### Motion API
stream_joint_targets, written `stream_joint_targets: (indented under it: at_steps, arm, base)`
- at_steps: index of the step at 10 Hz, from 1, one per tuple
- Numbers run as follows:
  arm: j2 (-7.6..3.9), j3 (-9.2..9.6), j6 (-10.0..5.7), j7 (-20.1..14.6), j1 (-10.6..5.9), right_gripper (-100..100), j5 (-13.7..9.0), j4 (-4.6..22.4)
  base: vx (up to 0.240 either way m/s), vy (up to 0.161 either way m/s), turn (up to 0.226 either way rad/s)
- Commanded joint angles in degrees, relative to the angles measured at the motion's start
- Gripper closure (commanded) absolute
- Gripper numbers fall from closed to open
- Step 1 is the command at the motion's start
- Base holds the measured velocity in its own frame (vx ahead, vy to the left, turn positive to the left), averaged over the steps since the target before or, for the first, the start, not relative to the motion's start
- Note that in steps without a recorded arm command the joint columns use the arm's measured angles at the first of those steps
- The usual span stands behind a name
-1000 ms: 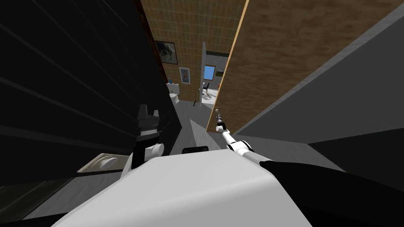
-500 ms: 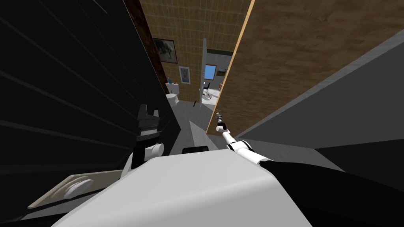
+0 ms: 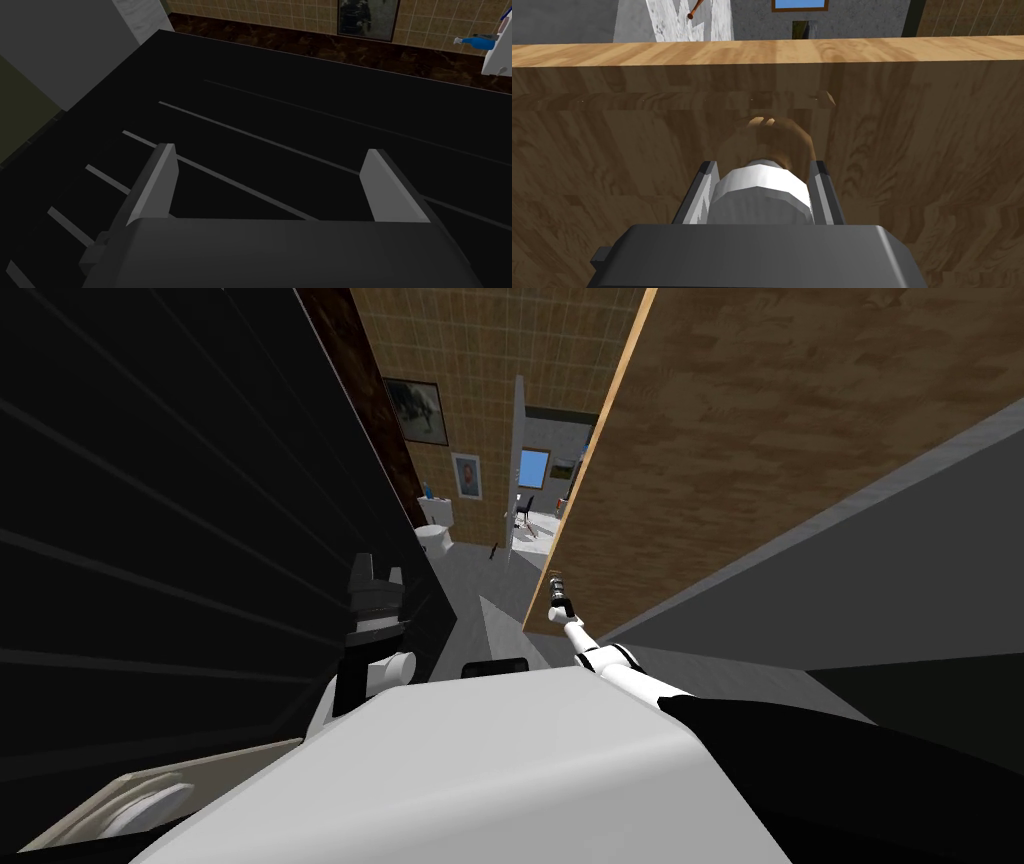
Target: Pull the door open
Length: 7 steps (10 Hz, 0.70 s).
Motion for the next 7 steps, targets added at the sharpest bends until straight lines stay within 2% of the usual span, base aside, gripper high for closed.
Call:
stream_joint_targets:
  at_steps: [1, 4, 7]
  arm:
    - [0.08, 0.05, 0.11, -0.01, 0.1, 100, 0.0, 0.06]
    - [0.08, 0.05, 0.11, -0.01, 0.1, 100, 0.0, 0.06]
    - [-0.75, 1.71, 0.13, -1.44, 0.65, 100, 0.28, -0.58]
  base:
    - [-0.027, 0.006, 0.0]
    - [-0.008, 0.001, -0.001]
    - [-0.156, -0.056, 0.099]
